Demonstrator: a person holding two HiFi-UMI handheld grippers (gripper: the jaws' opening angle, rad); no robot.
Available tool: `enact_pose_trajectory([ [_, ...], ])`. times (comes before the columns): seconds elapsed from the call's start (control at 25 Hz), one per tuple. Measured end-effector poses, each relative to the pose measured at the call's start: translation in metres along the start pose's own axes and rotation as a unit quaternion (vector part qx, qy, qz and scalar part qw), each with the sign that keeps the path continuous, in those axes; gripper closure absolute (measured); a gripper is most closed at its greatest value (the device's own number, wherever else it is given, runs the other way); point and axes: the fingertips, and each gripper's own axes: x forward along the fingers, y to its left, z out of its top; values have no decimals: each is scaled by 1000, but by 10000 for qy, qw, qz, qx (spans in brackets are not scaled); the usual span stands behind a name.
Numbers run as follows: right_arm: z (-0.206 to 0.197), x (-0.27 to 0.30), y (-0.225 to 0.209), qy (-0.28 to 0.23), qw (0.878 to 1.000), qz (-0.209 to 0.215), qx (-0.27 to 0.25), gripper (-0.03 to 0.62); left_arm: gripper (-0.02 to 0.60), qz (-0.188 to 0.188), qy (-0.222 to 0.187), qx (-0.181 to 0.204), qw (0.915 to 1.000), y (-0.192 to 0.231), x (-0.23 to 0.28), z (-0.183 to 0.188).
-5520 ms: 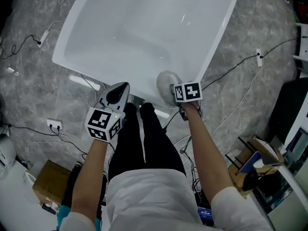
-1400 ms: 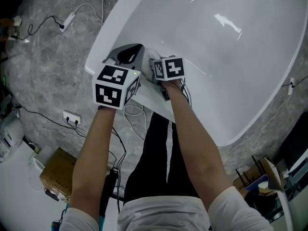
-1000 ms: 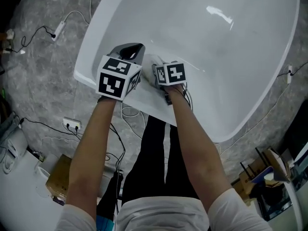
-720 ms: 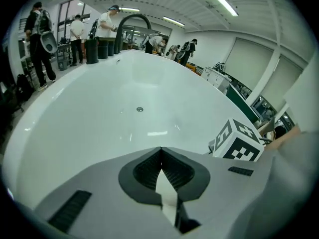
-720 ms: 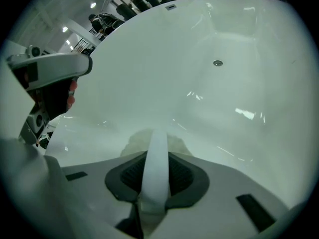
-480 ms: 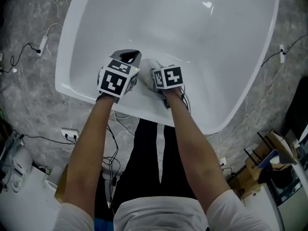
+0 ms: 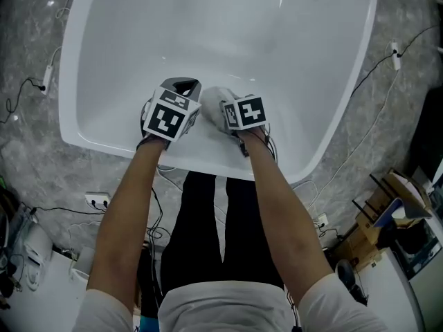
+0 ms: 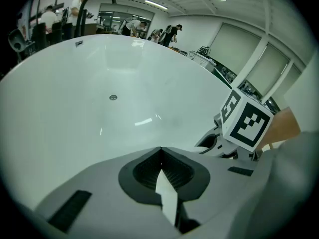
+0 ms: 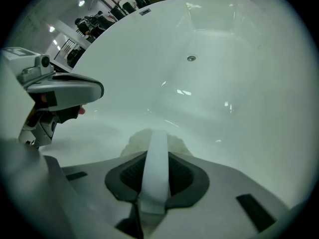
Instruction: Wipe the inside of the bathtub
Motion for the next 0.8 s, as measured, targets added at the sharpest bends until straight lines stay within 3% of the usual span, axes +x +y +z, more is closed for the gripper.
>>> enact_pose_trajectory([
  [0.28,-25,-20,-42,109,9996,-219,132,500,569,-263,126,215,9993,-40,28,6],
  [0.8,-55,-41,-94,409,9968,-611,314,500,569,-526,216,638,9963,-78,54,7],
])
